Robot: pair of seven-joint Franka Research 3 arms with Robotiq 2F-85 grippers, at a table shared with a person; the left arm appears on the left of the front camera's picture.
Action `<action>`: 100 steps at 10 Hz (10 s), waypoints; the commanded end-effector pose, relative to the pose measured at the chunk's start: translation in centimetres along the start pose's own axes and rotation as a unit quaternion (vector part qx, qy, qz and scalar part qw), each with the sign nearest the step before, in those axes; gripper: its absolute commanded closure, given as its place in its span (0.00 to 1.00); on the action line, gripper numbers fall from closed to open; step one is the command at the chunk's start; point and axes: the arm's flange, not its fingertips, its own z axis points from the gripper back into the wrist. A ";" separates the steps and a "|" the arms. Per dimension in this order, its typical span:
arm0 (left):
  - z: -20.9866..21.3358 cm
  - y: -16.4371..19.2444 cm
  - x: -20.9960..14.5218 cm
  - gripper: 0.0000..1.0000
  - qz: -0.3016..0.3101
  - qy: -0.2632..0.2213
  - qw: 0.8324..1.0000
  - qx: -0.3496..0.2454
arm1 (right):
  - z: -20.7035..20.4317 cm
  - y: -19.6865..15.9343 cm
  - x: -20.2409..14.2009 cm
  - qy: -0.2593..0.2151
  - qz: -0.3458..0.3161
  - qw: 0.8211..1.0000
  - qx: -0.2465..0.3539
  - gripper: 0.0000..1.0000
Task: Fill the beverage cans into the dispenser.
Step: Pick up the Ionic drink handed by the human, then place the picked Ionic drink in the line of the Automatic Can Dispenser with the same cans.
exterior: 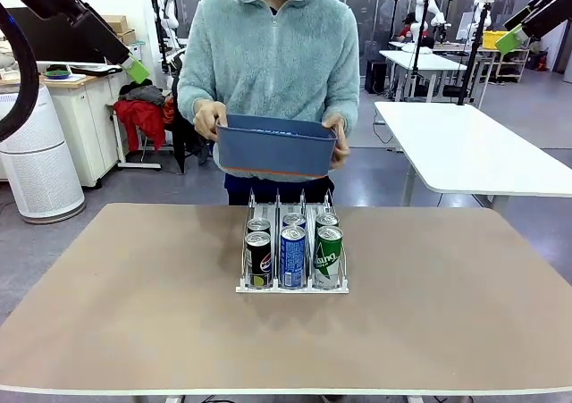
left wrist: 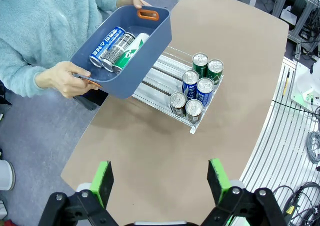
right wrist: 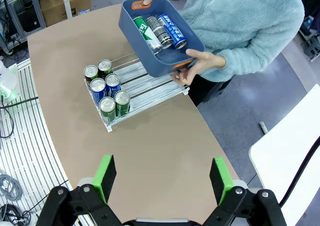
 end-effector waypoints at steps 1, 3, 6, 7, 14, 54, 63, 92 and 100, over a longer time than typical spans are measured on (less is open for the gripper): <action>0.0 0.0 0.0 0.00 -0.001 0.000 1.000 0.000 | -0.1 0.0 0.0 -0.002 0.001 1.000 -0.003 0.00; 0.0 0.0 0.0 0.00 -0.001 0.000 1.000 0.000 | -0.1 0.0 0.0 -0.002 0.001 1.000 -0.003 0.00; 0.0 0.0 0.0 0.00 -0.001 0.000 1.000 0.000 | -0.1 0.0 0.0 -0.002 0.001 1.000 -0.003 0.00; 0.0 0.0 0.0 0.00 -0.001 0.000 1.000 0.000 | -0.1 0.0 0.0 -0.002 0.001 1.000 -0.003 0.00; 0.0 0.0 0.0 0.00 -0.001 0.000 1.000 0.000 | -0.1 0.0 0.0 -0.002 0.001 1.000 -0.003 0.00; -5.8 5.1 -0.5 0.00 0.031 -0.001 0.999 0.043 | -0.1 0.0 0.0 -0.002 0.001 1.000 -0.003 0.00; -8.4 5.5 -2.2 0.00 0.041 -0.013 0.998 0.038 | -0.1 0.0 0.0 -0.002 0.001 1.000 -0.003 0.00; -8.7 5.9 -2.0 1.00 0.046 -0.008 0.997 0.060 | -0.1 0.0 0.0 -0.002 0.001 1.000 -0.003 0.00; -8.7 5.9 -2.0 1.00 0.046 -0.008 0.997 0.060 | -0.1 0.0 0.0 -0.002 0.001 1.000 -0.003 0.00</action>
